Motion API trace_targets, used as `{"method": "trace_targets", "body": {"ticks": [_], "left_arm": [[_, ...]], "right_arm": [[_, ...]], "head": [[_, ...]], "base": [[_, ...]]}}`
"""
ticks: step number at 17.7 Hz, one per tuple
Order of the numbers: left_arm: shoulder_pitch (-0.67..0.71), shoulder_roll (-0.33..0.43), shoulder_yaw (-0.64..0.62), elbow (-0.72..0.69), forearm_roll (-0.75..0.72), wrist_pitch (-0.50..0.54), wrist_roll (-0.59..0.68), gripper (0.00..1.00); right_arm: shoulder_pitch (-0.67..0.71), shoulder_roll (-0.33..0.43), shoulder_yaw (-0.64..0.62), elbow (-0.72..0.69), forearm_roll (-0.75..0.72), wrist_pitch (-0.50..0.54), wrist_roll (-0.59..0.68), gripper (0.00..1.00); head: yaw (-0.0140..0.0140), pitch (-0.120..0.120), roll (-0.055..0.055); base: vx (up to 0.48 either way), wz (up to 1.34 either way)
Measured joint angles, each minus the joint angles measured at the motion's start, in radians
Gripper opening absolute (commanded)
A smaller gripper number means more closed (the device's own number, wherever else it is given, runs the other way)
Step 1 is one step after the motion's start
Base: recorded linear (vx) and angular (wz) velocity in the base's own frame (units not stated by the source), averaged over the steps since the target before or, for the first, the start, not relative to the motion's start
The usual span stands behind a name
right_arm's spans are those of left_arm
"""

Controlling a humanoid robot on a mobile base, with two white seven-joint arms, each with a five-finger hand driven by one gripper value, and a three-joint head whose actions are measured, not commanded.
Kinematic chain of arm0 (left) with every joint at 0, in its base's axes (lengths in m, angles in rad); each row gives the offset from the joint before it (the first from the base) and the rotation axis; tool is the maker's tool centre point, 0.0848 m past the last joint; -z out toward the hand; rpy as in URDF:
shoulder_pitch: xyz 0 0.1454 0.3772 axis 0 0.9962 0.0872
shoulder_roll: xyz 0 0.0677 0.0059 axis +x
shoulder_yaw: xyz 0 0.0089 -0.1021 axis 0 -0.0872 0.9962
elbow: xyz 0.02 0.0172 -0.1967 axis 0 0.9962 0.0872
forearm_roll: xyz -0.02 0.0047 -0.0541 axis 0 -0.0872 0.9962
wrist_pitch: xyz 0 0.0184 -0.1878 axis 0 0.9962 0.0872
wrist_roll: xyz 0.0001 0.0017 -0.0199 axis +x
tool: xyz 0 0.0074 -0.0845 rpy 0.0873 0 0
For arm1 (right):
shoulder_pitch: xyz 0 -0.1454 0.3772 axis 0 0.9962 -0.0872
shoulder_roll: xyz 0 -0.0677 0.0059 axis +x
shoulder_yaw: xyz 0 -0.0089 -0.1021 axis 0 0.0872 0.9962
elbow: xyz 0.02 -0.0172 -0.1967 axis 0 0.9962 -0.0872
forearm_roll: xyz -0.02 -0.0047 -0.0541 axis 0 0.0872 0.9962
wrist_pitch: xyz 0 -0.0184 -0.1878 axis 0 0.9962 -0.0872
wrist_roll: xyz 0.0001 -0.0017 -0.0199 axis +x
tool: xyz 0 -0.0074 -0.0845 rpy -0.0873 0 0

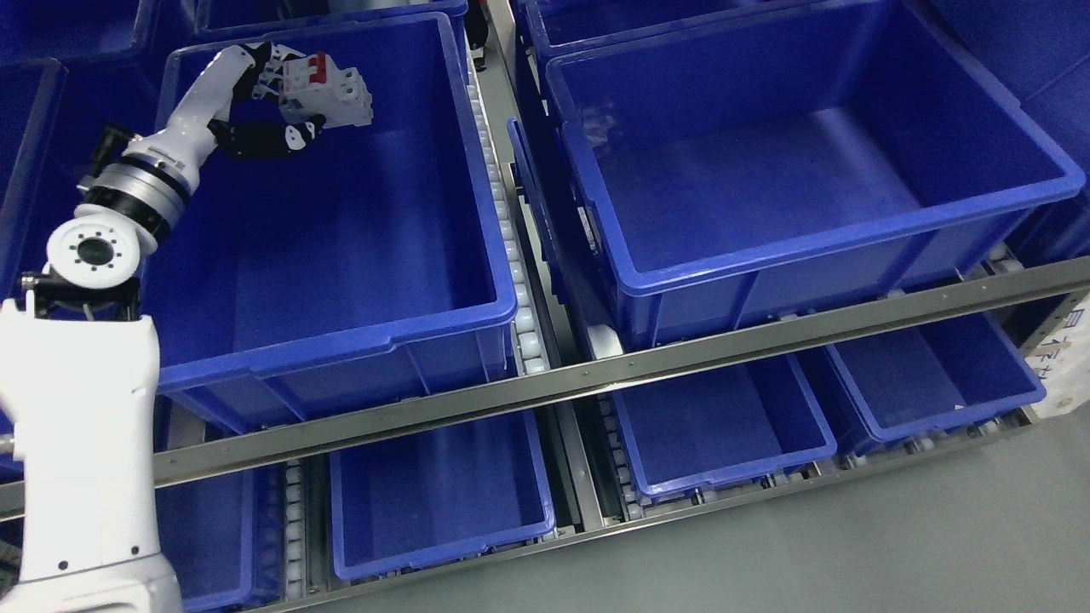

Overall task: Place circuit breaker on shelf
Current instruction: 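Lower the breaker into the upper blue bin and release the left hand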

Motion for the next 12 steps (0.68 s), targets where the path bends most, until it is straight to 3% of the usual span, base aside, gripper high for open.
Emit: {"method": "trace_targets", "body": {"ticks": [6, 9, 12], "left_arm": [[-0.119, -0.019, -0.098, 0.289, -0.056, -0.03, 0.039, 0.26], [-0.143, -0.026, -0.131, 0.384, -0.066, -0.03, 0.057, 0.43], [-0.157, -0.032, -0.155, 0.456, -0.071, -0.032, 0.073, 0.48]], "right_arm": [[0.0, 0.0, 0.0, 0.0, 0.0, 0.0, -0.001, 1.0], [0.0, 0.0, 0.0, 0.0, 0.0, 0.0, -0.001, 1.0], [0.0, 0.0, 0.0, 0.0, 0.0, 0.0, -0.001, 1.0]], "head": [[0.0, 0.0, 0.0], [0.0, 0.0, 0.0], [0.0, 0.0, 0.0]], "base": [[0.092, 0.06], [0.028, 0.01], [0.005, 0.01]]}}
